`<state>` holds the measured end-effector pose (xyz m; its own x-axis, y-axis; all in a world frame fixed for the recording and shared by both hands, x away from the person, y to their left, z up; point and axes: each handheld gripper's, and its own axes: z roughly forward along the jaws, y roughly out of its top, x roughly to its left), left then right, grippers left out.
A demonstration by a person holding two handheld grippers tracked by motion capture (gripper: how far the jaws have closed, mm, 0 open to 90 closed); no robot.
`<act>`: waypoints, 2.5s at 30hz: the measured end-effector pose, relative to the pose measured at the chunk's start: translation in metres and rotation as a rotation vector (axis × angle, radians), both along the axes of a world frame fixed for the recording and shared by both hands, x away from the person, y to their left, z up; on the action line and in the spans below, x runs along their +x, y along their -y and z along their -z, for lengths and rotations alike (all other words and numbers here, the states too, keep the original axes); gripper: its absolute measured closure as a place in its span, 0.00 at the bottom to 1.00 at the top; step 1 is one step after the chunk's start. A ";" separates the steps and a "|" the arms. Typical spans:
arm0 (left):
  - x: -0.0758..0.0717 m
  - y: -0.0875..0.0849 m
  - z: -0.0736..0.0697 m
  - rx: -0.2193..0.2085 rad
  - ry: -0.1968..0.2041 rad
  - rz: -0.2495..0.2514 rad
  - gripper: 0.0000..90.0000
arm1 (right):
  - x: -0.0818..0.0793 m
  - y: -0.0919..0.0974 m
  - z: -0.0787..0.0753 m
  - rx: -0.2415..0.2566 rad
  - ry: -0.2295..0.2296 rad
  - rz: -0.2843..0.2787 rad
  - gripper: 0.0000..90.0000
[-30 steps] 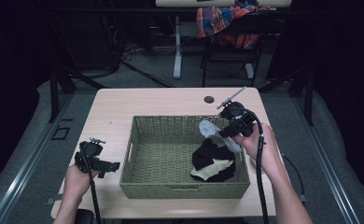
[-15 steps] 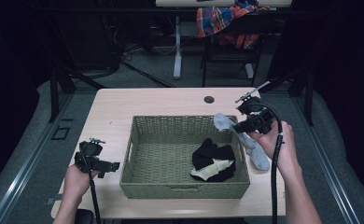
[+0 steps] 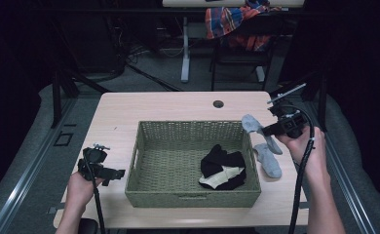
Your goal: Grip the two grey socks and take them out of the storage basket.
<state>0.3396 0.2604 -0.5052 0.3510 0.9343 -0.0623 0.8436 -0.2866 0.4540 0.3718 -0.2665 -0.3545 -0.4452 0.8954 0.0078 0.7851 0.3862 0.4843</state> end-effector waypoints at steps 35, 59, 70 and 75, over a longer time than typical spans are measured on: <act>0.000 0.000 0.000 -0.001 0.001 0.001 0.00 | 0.018 0.054 0.038 -0.012 -0.112 0.149 0.95; 0.000 0.000 0.000 -0.008 0.001 0.002 0.00 | 0.033 0.063 0.077 -0.012 -0.190 0.167 0.95; 0.000 0.001 0.000 -0.008 0.002 0.000 0.00 | 0.040 0.060 0.107 -0.024 -0.238 0.173 0.95; 0.000 0.001 0.000 -0.010 0.003 0.000 0.00 | 0.041 0.062 0.110 -0.037 -0.258 0.156 0.95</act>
